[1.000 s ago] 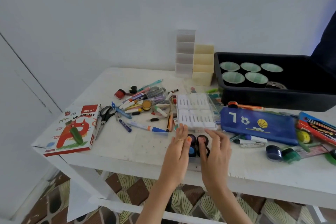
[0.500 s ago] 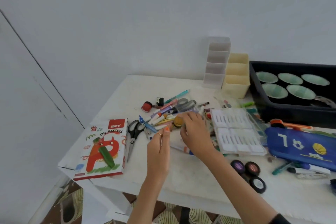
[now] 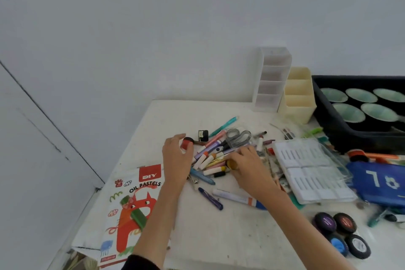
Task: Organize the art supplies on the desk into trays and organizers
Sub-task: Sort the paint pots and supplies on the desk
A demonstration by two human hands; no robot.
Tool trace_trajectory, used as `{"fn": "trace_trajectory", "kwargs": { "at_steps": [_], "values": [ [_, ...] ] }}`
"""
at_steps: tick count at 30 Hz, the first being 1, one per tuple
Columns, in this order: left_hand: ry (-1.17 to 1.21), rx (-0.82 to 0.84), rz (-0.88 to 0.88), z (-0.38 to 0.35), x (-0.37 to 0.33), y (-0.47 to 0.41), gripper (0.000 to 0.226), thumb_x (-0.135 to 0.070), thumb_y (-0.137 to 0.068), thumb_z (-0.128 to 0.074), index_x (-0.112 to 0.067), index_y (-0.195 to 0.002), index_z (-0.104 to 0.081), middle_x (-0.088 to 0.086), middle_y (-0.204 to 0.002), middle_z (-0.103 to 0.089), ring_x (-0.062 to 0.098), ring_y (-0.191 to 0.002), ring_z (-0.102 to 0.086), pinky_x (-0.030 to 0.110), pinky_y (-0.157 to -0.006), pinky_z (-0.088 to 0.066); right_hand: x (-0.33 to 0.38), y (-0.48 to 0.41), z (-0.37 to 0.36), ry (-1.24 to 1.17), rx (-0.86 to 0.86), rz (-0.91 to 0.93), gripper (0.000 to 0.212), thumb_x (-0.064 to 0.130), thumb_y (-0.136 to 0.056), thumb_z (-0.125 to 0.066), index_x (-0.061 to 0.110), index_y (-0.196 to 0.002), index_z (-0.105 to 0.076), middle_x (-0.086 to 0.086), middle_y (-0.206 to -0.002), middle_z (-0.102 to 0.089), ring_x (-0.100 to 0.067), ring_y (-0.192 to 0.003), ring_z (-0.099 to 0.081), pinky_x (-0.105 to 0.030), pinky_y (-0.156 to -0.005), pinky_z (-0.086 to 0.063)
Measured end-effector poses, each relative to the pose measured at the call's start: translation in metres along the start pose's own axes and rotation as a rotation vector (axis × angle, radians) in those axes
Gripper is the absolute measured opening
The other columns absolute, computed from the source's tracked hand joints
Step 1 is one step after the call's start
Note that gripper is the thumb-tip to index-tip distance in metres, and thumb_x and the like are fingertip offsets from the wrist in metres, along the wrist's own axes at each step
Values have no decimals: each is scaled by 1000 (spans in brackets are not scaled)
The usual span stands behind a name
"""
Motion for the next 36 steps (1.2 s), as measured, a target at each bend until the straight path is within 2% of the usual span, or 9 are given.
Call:
{"fn": "trace_trajectory", "kwargs": {
  "at_steps": [3, 6, 12, 17, 21, 23, 28, 33, 36],
  "values": [
    [-134, 100, 11, -7, 9, -30, 46, -22, -89, -60, -12, -132, -46, 11, -129, -49, 25, -122, -44, 32, -99, -36, 1, 8, 6, -180, -108, -48, 34, 22, -84, -62, 24, -117, -55, 5, -110, -54, -14, -108, -43, -21, -88, -35],
    [-239, 194, 42, -16, 21, -46, 58, -29, -82, -69, -8, -131, -45, 14, -123, -56, 28, -115, -52, 40, -99, -42, 3, 18, 13, -328, -167, -121, 37, 25, -81, -64, 32, -115, -52, 13, -106, -54, -5, -101, -44, -15, -84, -32],
    [-166, 53, 24, -9, 21, -39, 50, -27, -82, -69, 0, -122, -55, 17, -118, -61, 28, -109, -55, 33, -93, -39, 1, 41, 18, -444, -187, -170, 47, 32, -79, -62, 40, -124, -50, 13, -100, -44, -4, -80, -49, -19, -73, -47],
    [34, -6, 41, 2, -14, 5, 57, -34, -82, -69, -9, -130, -51, 8, -121, -55, 21, -111, -54, 32, -96, -42, 0, 61, 32, -640, -273, -253, 30, 18, -80, -69, 31, -106, -60, 10, -104, -50, -1, -87, -54, -17, -78, -47],
    [272, 89, 76, 0, -45, 57, 23, -26, -83, -68, -17, -104, -64, -7, -88, -66, 4, -79, -63, 11, -68, -48, -7, 82, 47, -782, -324, -264, 26, 13, -81, -70, 25, -103, -62, 11, -99, -65, -5, -92, -63, -24, -80, -54],
    [409, 123, 144, -9, -53, 80, 20, -22, -81, -70, -14, -100, -68, -4, -88, -70, 3, -75, -66, 12, -64, -50, -14, 94, 54, -864, -318, -308, 29, 11, -81, -70, 25, -106, -64, 12, -99, -67, -3, -93, -64, -24, -82, -55],
    [624, 154, 206, -37, -68, 132, 26, -15, -78, -74, -14, -103, -67, -2, -94, -71, 1, -81, -67, 10, -63, -51, -43, 129, 73, -715, -340, -320, 39, 13, -77, -74, 29, -111, -64, 15, -102, -64, 1, -92, -58, -10, -75, -46],
    [619, 209, 196, -66, -76, 170, 32, -22, -77, -75, -17, -107, -65, -4, -99, -70, 2, -86, -66, 14, -72, -53, -73, 160, 83, -726, -299, -407, 38, 12, -73, -77, 25, -106, -64, 11, -97, -66, -1, -84, -62, -17, -73, -52],
    [600, 200, 200, -79, -75, 185, 33, -25, -76, -75, -19, -108, -66, -5, -100, -70, 2, -88, -65, 14, -74, -52, -75, 174, 87, -614, -301, -326, 38, 7, -69, -80, 23, -100, -64, 11, -95, -64, -1, -83, -61, -13, -72, -50]
  ]
}}
Point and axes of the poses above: each hand's wrist, its own y-axis away from the middle knuckle, its own z-axis out of the back of the hand, x = y × z, the point moved 2 cm from there along -y, towards the middle knuckle
